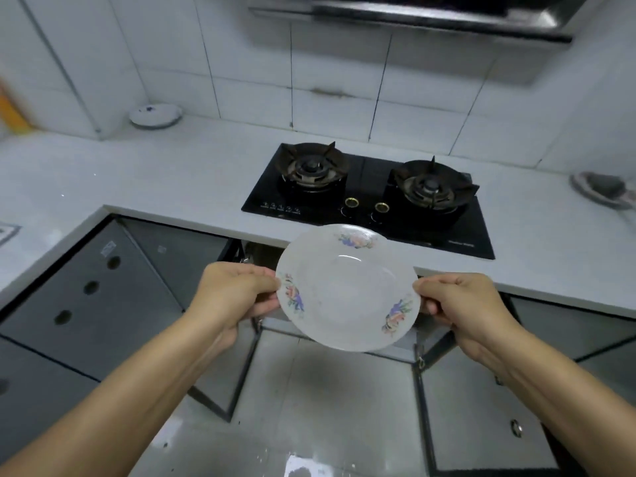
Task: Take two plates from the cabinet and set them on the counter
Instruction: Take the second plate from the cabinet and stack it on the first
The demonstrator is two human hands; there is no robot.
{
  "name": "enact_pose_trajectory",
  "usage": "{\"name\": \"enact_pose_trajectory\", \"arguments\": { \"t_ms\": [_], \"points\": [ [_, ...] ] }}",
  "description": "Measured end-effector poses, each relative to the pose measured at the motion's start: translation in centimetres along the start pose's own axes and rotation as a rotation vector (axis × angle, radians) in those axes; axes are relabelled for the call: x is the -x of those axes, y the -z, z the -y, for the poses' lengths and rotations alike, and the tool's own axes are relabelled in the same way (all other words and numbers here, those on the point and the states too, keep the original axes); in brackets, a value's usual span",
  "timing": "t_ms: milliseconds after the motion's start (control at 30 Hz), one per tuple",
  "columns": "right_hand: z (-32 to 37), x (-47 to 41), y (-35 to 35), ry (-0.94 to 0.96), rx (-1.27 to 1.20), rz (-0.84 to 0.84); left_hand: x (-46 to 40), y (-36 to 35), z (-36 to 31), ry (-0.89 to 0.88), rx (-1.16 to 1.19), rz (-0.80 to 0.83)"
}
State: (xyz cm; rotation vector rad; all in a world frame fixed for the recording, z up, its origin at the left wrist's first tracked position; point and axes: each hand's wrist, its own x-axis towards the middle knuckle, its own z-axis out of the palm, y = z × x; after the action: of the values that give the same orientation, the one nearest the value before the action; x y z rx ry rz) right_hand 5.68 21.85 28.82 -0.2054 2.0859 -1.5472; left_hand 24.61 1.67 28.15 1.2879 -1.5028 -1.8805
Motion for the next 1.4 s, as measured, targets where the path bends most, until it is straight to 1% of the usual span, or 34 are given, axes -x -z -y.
{"name": "enact_pose_trajectory", "arguments": {
  "t_ms": [100,267,367,533,667,800,1167,1400],
  "points": [
    [3.4,1.9,4.1,0.026,-0.036,-0.023,3.2,-2.9,-3.5,-0.013,0.017,0.010],
    [8.2,4.3,10.9,0.092,-0.026,-0.055,8.2,-7.8,-8.0,-0.020,0.090,0.038],
    [10.1,5.8,14.2,0.097,-0.039,-0.069,10.9,-10.2,-9.7,-0.036,0.085,0.071],
    [11.4,8.2,18.7,0.080,-0.059,-0.103,13.9,-13.0,-11.7,-0.012,0.080,0.129],
    [10.6,10.0,21.5,0.061,-0.063,-0.150,15.2,-15.0,-12.2,-0.003,0.048,0.201],
    [9.3,11.6,23.6,0.037,-0.086,-0.245,15.7,-17.3,-12.0,0.001,-0.001,0.285],
    [6.3,13.1,27.0,-0.040,-0.151,-0.419,15.2,-22.4,-11.0,0.025,-0.082,0.452],
    [3.7,13.5,32.0,-0.076,-0.209,-0.534,15.5,-28.9,-9.8,0.033,-0.155,0.566]
  ]
}}
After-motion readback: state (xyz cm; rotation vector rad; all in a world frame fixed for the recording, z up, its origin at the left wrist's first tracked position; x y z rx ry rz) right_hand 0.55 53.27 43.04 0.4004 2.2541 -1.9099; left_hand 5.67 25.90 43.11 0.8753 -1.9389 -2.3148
